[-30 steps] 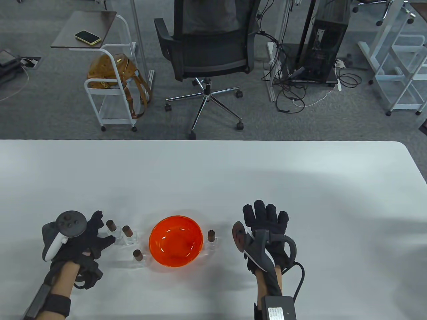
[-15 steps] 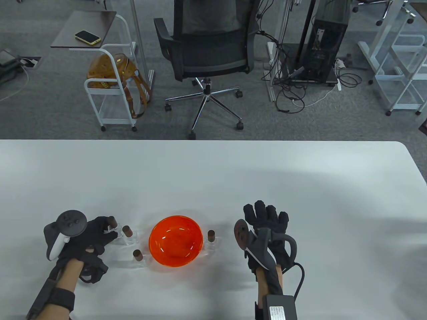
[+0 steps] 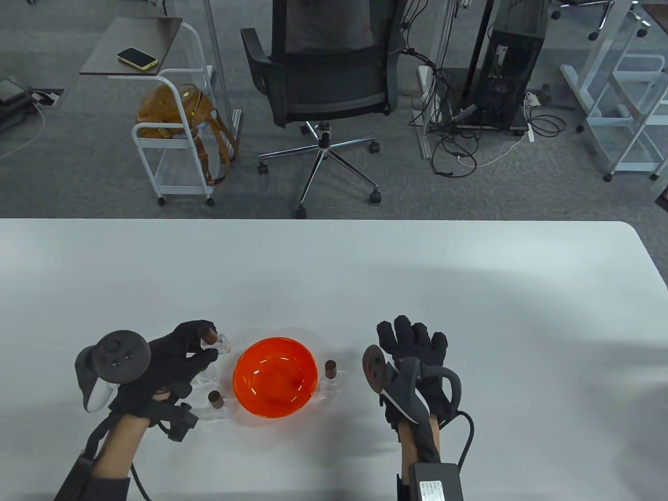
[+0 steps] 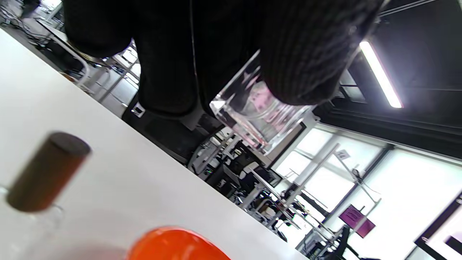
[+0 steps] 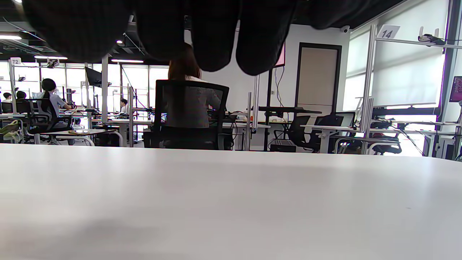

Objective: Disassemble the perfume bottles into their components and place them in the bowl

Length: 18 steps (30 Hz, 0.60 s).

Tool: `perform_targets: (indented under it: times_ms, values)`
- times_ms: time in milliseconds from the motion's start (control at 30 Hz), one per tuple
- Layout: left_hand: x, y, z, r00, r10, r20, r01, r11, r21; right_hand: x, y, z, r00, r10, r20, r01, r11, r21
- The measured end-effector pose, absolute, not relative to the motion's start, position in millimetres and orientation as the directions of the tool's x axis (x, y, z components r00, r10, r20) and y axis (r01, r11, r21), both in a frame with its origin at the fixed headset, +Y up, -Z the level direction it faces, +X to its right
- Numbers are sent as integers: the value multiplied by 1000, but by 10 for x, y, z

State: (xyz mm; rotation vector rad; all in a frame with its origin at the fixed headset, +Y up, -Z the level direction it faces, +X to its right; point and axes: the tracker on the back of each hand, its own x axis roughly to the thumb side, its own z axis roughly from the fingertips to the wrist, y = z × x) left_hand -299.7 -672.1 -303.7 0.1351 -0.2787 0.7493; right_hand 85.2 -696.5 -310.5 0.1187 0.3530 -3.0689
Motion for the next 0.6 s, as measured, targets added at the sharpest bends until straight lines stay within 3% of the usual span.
perform_targets:
  times_ms: [200,367,467,600]
  values:
    - [-2882,-6908,-2963,713,627,314,-655,755,-23,769,-6979,-3090,-997,-50,-54,61,-972,-228]
    - [-2866,-6907,-2959,716,619,322,-646,763,-29,520,-6768,-3000,-1000,-1,15,-4,-945,-328]
    - [-2847,-6905,-2960,717,615,327,-643,765,-28,128,-6507,-2912,-987,76,143,-123,-926,-356]
    - [-2839,-6915,-2943,735,594,328,-623,782,-20,-442,-6233,-2882,-921,194,338,-287,-925,-251]
